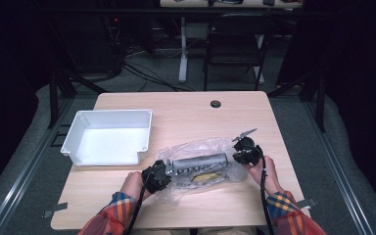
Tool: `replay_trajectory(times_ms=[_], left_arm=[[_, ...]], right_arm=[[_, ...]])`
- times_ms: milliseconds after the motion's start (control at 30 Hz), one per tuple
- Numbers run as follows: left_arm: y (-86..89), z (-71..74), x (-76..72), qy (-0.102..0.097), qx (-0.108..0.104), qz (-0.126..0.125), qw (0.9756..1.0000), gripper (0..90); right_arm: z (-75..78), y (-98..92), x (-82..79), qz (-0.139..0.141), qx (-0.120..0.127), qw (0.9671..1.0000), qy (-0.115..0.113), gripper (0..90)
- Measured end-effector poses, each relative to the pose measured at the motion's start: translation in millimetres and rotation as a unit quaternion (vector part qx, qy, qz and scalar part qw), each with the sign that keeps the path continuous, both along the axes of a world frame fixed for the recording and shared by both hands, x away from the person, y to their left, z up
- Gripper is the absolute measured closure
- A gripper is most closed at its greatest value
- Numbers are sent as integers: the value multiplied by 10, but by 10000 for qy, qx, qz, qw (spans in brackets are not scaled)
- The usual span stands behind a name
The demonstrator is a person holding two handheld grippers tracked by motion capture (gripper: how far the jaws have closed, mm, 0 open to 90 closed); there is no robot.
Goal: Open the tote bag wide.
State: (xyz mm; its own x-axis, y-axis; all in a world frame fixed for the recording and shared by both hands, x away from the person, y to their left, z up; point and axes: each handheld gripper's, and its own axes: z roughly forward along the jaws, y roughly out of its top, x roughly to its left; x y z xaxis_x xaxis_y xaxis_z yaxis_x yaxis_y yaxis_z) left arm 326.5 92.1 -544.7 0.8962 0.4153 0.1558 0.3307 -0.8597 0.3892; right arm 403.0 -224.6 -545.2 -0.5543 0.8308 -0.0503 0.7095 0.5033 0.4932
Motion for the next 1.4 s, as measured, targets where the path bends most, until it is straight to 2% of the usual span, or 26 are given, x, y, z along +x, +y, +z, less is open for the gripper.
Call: replay_trajectory(times_ms=[167, 267, 367, 400, 533, 567, 633, 700, 733, 767, 800, 833, 867, 900, 933, 967, 1000, 1033, 1067, 1100, 1167, 1233, 1267, 1300, 1333, 1400], left_arm=[[-24, -27, -15, 55, 103, -83, 9999, 900], [-30, -53, -17, 84, 233, -90, 9997, 900], [-31, -58, -16, 111, 244, -121, 9996, 900], [-30, -59, -13, 126, 246, -149, 9995, 900], [-35, -67, -17, 163, 307, -209, 9992, 900], [-35, -67, -17, 163, 307, -209, 9992, 900], [-36, -62, -6, 216, 319, -209, 9990, 900], [-22, -46, 14, 275, 263, -211, 9991, 895], [-11, -33, 22, 321, 179, -177, 9992, 870], [-11, -33, 22, 321, 179, -177, 9992, 814], [16, 23, 39, 399, 15, -137, 9991, 783], [29, 56, 45, 409, -85, -113, 9991, 741], [46, 90, 55, 457, -222, -59, 9987, 684], [46, 90, 55, 457, -222, -59, 9987, 651], [80, 160, 58, 498, -467, -35, 9977, 615], [80, 160, 58, 498, -467, -35, 9977, 556], [114, 224, 63, 529, -741, 48, 9958, 514], [114, 224, 63, 529, -741, 48, 9958, 490], [149, 292, 65, 535, -1024, 125, 9932, 462], [163, 335, 60, 550, -1188, 138, 9913, 436], [181, 406, 55, 507, -1377, 164, 9890, 412], [191, 472, 63, 480, -1622, 202, 9854, 415], [191, 472, 63, 480, -1622, 202, 9854, 417], [192, 497, 77, 480, -1744, 225, 9833, 417], [181, 523, 123, 427, -1868, 360, 9808, 428], [156, 520, 197, 342, -1832, 588, 9807, 443]], right_arm=[[-11, 7, 6, -79, -164, 9998, -36, 900], [-31, -30, 32, -219, -285, 9992, -154, 900], [-49, -63, 47, -349, -217, 9990, -173, 900], [-51, -79, 57, -376, -344, 9986, -164, 900], [-51, -59, 57, -402, -515, 9975, -251, 900], [-51, -59, 57, -402, -515, 9975, -251, 900], [-76, -93, 68, -449, -363, 9982, -165, 900], [-67, -123, 67, -345, -227, 9991, -94, 875], [-47, -142, 61, -280, -102, 9996, -19, 852], [-47, -142, 61, -280, -102, 9996, -19, 852], [3, -161, 34, -229, 97, 9997, -20, 804], [36, -163, 15, -159, 194, 9997, -45, 776], [82, -166, -6, -68, 235, 9997, -49, 746], [82, -166, -6, -68, 235, 9997, -49, 746], [168, -151, -57, 94, 354, 9993, -123, 693], [168, -151, -57, 94, 354, 9993, -123, 693], [240, -148, -104, 193, 447, 9986, -208, 627], [269, -154, -120, 237, 475, 9984, -215, 600], [312, -162, -149, 274, 541, 9977, -297, 572], [341, -169, -167, 293, 556, 9975, -327, 546], [422, -187, -223, 384, 688, 9962, -382, 508], [474, -176, -276, 500, 760, 9951, -396, 482], [474, -176, -276, 500, 760, 9951, -396, 482], [493, -159, -302, 664, 782, 9941, -347, 481], [500, -91, -368, 944, 697, 9927, -279, 474], [466, -18, -431, 1115, 534, 9921, -222, 471]])
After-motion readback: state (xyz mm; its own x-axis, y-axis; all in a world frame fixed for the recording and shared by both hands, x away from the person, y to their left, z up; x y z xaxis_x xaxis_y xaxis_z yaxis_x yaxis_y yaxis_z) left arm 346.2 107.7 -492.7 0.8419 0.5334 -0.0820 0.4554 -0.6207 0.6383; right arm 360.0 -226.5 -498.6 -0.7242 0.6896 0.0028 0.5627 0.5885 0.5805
